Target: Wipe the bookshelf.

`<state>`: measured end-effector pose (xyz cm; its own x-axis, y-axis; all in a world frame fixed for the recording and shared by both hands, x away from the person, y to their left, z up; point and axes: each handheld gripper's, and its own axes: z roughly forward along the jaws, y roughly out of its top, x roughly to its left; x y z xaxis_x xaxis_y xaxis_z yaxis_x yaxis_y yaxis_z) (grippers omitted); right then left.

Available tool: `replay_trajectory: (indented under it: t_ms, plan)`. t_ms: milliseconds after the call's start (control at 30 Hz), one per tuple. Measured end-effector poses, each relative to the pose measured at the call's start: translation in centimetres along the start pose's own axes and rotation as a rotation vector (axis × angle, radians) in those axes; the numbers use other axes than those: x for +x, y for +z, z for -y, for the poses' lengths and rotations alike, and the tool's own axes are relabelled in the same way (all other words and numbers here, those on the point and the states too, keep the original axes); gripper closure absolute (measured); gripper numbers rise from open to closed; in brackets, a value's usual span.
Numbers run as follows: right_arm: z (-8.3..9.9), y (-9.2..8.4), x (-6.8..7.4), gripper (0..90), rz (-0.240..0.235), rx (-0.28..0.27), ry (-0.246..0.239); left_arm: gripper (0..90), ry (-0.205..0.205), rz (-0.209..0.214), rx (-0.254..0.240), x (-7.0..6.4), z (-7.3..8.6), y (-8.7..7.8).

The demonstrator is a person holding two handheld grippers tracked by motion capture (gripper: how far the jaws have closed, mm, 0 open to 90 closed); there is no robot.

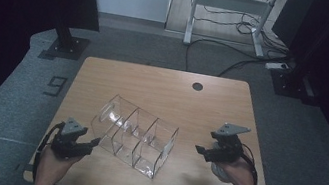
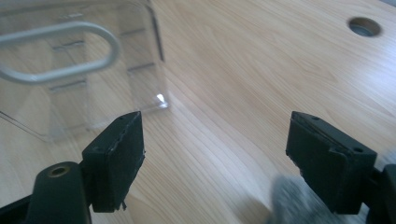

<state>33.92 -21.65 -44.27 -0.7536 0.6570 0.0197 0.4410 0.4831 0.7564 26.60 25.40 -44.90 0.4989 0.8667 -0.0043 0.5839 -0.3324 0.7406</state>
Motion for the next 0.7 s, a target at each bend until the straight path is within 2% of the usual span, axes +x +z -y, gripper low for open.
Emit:
replay_trajectory:
  t_ms: [100,233,500,700]
  plan:
    - [-0.7,0.7,0.7,19.9,-0.022,0.003,-0.020,43.2,0.024,0.033,-0.005,-0.6,-0.1,-0.3]
    - [-1.4,1.6,1.4,20.3,-0.050,0.001,-0.040,46.6,0.050,0.083,-0.009,-1.6,-0.5,0.0]
    - [-2.2,3.2,2.1,20.4,-0.092,0.004,-0.057,57.3,0.064,0.112,-0.001,-2.7,-0.9,2.2]
    - [-2.5,4.1,2.5,20.7,-0.119,0.001,-0.065,71.0,0.062,0.122,0.008,-2.9,-1.3,3.5]
